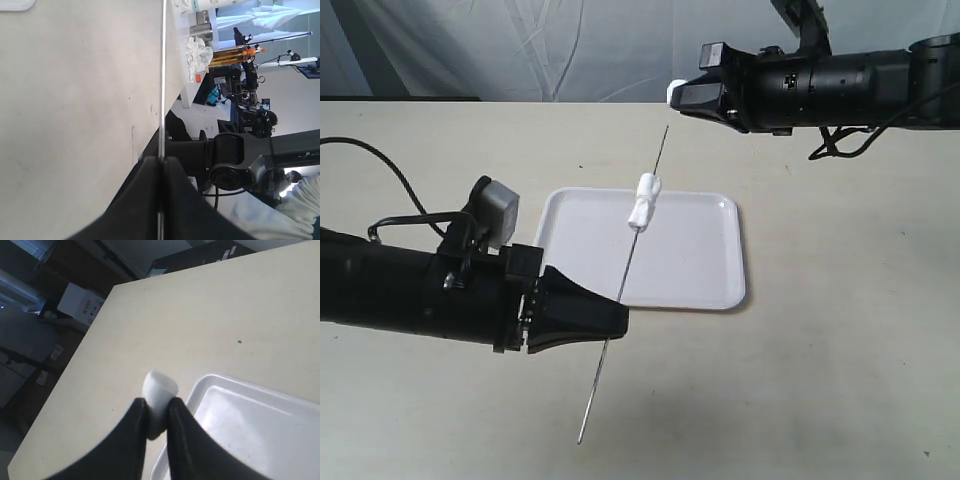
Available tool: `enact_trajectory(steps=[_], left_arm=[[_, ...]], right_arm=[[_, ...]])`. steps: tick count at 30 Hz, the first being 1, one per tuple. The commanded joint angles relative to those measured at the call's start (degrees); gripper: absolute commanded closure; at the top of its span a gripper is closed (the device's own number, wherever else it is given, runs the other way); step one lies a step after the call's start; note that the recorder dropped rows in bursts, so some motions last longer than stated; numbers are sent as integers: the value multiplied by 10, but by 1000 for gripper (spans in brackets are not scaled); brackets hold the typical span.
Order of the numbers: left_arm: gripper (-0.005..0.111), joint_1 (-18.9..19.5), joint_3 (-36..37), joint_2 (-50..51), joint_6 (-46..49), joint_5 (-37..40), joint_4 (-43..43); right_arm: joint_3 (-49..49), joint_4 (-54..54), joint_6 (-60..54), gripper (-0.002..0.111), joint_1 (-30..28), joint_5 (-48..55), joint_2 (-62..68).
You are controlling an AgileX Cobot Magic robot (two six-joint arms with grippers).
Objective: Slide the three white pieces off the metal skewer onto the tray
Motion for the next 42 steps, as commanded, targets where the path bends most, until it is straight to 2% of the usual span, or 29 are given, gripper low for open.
enact_trajectory(steps=[1, 2, 3, 4, 5, 7, 8, 9, 16, 26, 31, 42], left_arm=[[107, 1, 2, -3, -16, -108, 1], [107, 1, 2, -3, -16, -134, 1], [107, 1, 2, -3, -16, -174, 1], [107, 1, 2, -3, -16, -170, 1], [107, 1, 2, -3, -16, -157, 1], [107, 1, 2, -3, -12, -127, 1], [107, 1, 1, -3, -12, -119, 1], [107, 1, 1, -3, -12, -118, 1], [107, 1, 0, -3, -22, -89, 1], [107, 1, -37, -3, -39, -56, 1], [107, 1, -40, -3, -52, -109, 1], [107, 1, -53, -3, -51, -118, 1]], right_arm=[[-4, -62, 20, 94, -2, 24, -1], [-4, -98, 38, 94, -2, 36, -1], [-4, -193, 101, 94, -2, 53, -1], [-4, -258, 167, 93, -2, 53, -1], [-4, -276, 180, 90, -2, 53, -1], [-4, -276, 184, 73, -2, 73, -1], [-4, -260, 184, 61, -2, 79, -1], [-4, -248, 184, 59, -2, 80, -1], [-3, -134, 138, 78, 19, 79, -1], [-3, -105, 109, 78, 50, 49, -1], [-3, -94, 108, 78, 50, 46, -1], [-3, -99, 100, 78, 50, 45, -1]])
